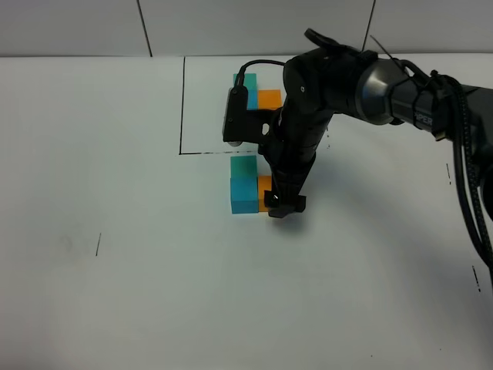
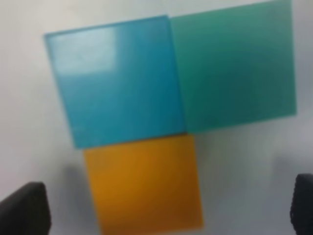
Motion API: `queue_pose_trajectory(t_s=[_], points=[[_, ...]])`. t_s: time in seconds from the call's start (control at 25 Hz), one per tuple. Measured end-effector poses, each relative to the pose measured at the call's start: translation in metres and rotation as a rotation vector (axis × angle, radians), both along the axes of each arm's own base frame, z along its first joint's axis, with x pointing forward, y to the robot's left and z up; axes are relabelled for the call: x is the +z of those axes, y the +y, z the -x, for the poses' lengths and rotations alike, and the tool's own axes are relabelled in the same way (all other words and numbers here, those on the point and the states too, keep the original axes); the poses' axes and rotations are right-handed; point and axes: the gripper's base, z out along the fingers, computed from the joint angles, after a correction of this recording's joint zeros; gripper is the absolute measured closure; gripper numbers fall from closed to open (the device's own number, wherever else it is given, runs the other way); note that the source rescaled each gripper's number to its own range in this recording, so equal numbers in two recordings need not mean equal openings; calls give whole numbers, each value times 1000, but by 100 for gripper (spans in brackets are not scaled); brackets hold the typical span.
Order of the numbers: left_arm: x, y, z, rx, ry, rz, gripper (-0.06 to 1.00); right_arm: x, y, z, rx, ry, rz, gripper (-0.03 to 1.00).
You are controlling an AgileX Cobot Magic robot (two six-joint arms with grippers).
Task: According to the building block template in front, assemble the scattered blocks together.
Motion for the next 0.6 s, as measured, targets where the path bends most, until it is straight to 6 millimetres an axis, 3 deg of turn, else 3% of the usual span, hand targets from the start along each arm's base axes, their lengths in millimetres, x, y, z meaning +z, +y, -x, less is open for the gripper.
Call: queue_pose_trajectory(t_s=[0.16, 0.28, 0.4, 0.48, 0.6], points=[[0, 0, 0, 0, 0, 0, 59, 33, -10, 4, -85, 4, -35, -3], [0, 0, 0, 0, 0, 0, 59, 49, -35, -9, -255, 18, -126, -3], [0, 0, 0, 0, 0, 0, 59, 57, -87, -34, -486, 12, -229, -3], [0, 0, 0, 0, 0, 0, 59, 58, -133, -49, -654, -8, -285, -3], [0, 0, 0, 0, 0, 0, 59, 61, -191, -53, -868, -19, -333, -3]])
